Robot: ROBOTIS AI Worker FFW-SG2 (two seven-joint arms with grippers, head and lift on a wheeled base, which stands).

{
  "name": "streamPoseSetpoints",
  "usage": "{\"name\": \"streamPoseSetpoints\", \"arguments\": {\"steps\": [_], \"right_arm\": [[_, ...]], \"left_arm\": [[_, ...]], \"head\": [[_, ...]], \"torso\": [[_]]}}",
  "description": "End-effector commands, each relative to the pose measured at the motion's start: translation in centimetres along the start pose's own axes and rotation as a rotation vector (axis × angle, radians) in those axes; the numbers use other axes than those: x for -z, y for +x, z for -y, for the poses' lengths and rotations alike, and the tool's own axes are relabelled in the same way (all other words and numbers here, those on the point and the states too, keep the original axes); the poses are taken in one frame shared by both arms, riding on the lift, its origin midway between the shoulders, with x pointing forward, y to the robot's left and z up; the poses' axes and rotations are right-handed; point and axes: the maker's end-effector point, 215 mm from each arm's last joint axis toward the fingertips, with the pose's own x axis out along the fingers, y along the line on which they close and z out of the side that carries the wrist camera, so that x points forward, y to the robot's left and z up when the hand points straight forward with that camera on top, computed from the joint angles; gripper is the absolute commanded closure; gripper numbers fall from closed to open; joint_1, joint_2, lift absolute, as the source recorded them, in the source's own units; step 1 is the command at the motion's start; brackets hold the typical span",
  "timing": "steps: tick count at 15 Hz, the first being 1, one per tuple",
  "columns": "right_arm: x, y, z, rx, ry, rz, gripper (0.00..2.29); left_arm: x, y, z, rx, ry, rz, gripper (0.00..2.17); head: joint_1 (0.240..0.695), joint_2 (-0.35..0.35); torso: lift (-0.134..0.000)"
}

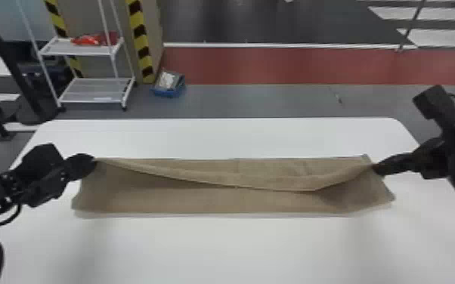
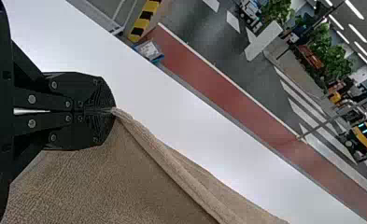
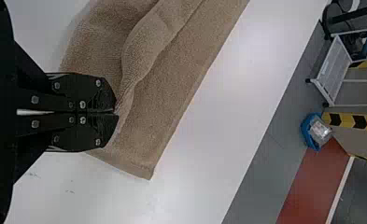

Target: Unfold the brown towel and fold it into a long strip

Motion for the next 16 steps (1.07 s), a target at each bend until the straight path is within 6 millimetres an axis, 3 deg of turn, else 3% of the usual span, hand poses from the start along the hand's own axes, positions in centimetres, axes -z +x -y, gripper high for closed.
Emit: {"name": "streamPoseSetpoints", "arguments": {"steps": [1, 2, 8, 13, 14, 15, 16], "right_arm": [[0.4, 1.2, -0.7, -0.010, 0.036, -0.030, 1.76], [1.1, 1.6, -0.9, -0.017, 0.078, -0.047, 1.64], [1.2, 2.5, 2.3, 0.072, 0.172, -0.077, 1.65], [-1.0, 2.8, 2.7, 0.095, 0.165, -0.055, 1.64], [-1.2, 3.1, 2.8, 0.114, 0.164, -0.058, 1.48], [-1.2, 3.3, 3.0, 0.143, 0.169, -0.061, 0.81], [-0.9, 3.5, 3.2, 0.173, 0.184, -0.074, 0.09]], "left_arm": [[0.3, 0.1, 0.0, 0.000, -0.008, -0.006, 1.60], [0.5, 0.2, 0.0, 0.001, -0.013, -0.010, 1.60], [1.5, 0.4, -1.1, -0.019, -0.029, -0.031, 1.60], [1.5, 0.6, -1.3, -0.019, -0.034, -0.031, 1.60], [1.5, 0.6, -1.2, -0.021, -0.033, -0.029, 1.60], [1.4, 0.6, -1.2, -0.029, -0.037, -0.023, 1.54], [1.1, 0.6, -1.4, -0.049, -0.036, -0.010, 1.26]], "head": [[0.695, -0.002], [0.695, 0.004], [0.695, -0.001], [0.695, 0.003], [0.695, 0.004], [0.695, 0.005], [0.695, 0.005]], "torso": [[-0.126], [-0.126], [-0.126], [-0.126], [-0.126], [-0.126], [-0.126]]}}
